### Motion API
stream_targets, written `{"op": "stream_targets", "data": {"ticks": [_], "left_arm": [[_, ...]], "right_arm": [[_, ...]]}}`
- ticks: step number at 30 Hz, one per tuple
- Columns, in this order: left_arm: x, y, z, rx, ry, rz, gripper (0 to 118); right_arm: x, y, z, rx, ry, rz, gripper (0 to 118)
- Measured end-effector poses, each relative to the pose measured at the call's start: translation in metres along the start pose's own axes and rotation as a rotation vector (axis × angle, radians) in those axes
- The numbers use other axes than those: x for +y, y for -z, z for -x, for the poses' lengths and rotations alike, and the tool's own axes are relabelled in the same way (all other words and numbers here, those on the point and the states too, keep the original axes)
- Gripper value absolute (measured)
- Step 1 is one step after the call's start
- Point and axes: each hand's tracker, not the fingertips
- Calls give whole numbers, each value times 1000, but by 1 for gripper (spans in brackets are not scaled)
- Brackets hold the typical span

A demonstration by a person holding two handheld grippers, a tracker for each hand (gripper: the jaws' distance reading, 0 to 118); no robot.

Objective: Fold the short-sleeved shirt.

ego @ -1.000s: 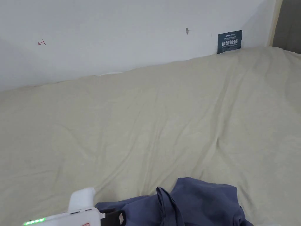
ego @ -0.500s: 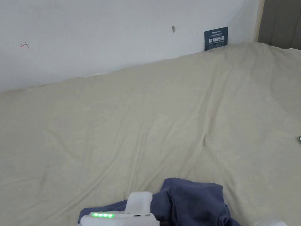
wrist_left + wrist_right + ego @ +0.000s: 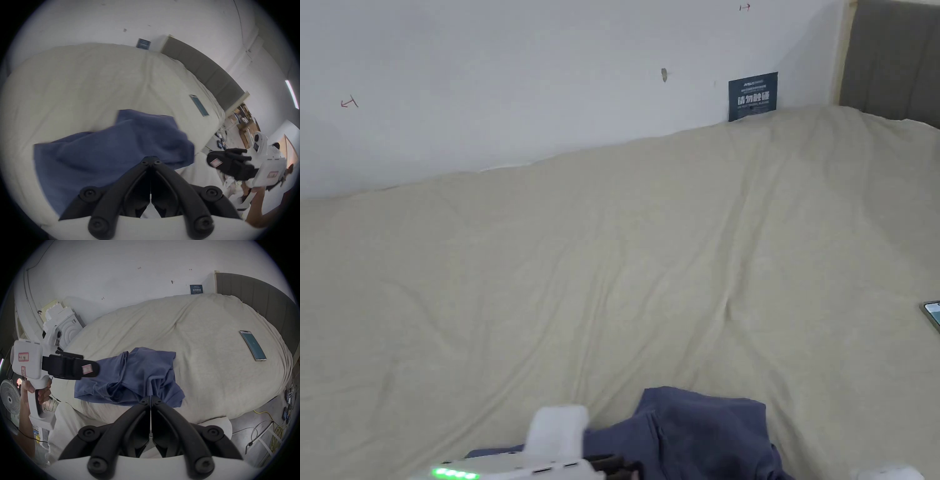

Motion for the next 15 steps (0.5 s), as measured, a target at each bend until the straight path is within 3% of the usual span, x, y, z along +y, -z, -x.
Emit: {"op": "stream_targets", "data": {"ticks": [5,6,8,9,11,12,15], "left_arm": [[-31,-48,78,193,-176,-44,1],[-39,-57,93,211,-237,-60,13],[-54,-71,118,194,-325,-93,20],[-61,-76,128,188,-357,-99,38],[-71,-75,140,178,-378,-44,105],[-76,-74,147,165,-374,-33,116],[-88,-71,155,115,-443,-65,112]], "right_arm": [[4,5,17,19,-32,-2,5],[4,6,20,20,-37,1,5],[4,13,30,29,-48,15,5],[5,16,35,31,-57,21,5],[5,18,42,38,-77,36,5],[6,20,48,41,-91,39,5],[8,23,58,51,-115,48,5]]}}
